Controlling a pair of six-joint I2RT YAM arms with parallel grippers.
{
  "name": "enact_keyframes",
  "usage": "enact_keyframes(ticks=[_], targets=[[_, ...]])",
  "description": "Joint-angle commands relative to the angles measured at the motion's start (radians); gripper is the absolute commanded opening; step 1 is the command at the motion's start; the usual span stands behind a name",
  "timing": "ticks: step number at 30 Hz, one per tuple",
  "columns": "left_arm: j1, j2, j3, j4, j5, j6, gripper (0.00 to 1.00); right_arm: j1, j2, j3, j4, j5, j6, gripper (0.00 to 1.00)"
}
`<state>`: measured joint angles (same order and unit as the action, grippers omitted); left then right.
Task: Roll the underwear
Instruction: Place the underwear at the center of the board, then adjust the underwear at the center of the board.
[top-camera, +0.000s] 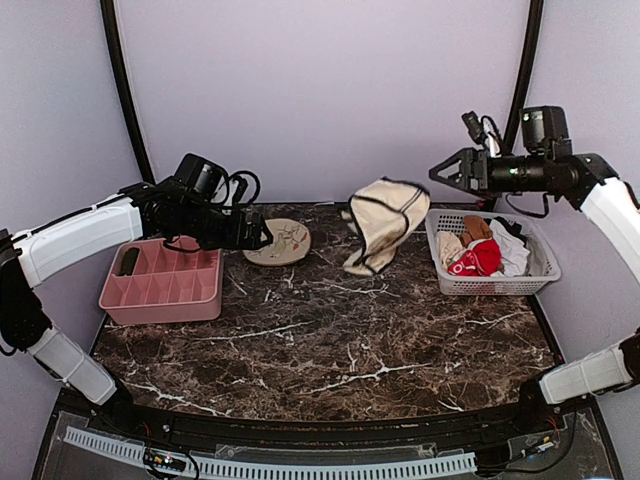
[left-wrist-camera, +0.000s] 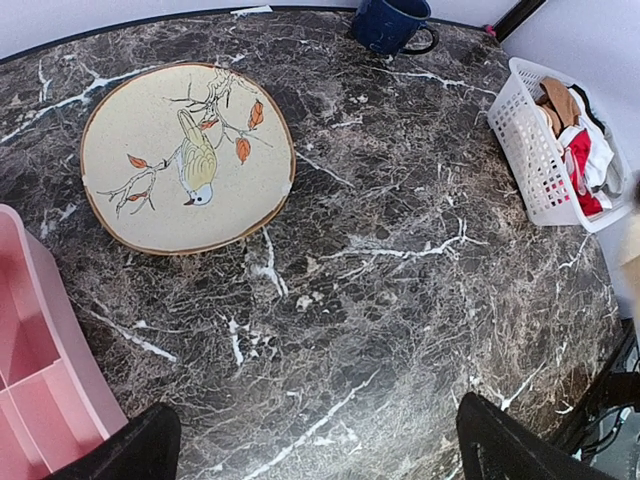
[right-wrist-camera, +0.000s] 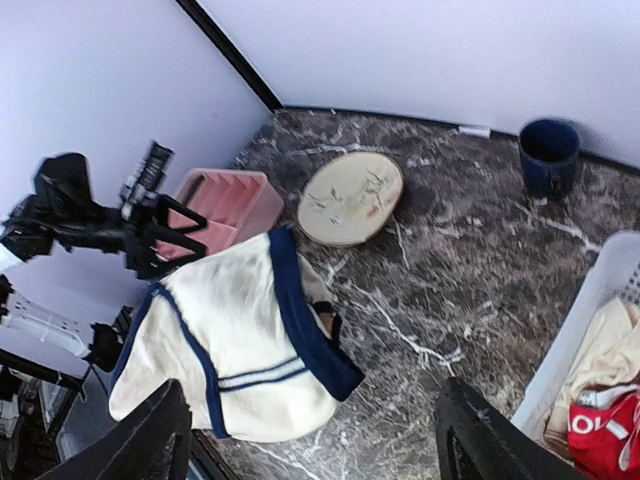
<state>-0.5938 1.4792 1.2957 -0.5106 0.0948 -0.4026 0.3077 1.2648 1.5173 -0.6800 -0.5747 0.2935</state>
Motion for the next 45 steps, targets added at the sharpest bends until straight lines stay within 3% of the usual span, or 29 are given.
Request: enact_keyframes(ticks=[1, 6, 11, 14, 22, 31, 45], targets=[[-0.001, -0.044, 0.007, -0.009, 0.004, 0.049, 0.99, 0.001, 0.026, -0.236, -0.044, 0.040, -0.026, 0.89], [-0.001, -0.059, -0.070, 0.022, 0.144, 0.109, 0.99, 0.006, -0.008, -0.476, 0.181, -0.022, 0.083, 0.79], [-0.014, -0.038, -0.176, 0.135, 0.327, 0.109, 0.99, 0.056, 0.086, -0.526, 0.247, -0.034, 0.087, 0.68], [-0.062, 0.005, -0.195, 0.193, 0.335, 0.093, 0.98, 0.110, 0.149, -0.523, 0.262, -0.007, 0.086, 0.65], [-0.173, 0.170, -0.155, 0.224, 0.390, 0.103, 0.83, 0.252, 0.319, -0.485, 0.293, 0.028, 0.077, 0.60], [-0.207, 0.174, -0.261, 0.319, 0.440, 0.026, 0.71, 0.328, 0.479, -0.385, 0.241, 0.083, 0.001, 0.48], [-0.280, 0.324, -0.278, 0.383, 0.403, -0.016, 0.52, 0.364, 0.588, -0.357, 0.220, 0.133, -0.046, 0.52]])
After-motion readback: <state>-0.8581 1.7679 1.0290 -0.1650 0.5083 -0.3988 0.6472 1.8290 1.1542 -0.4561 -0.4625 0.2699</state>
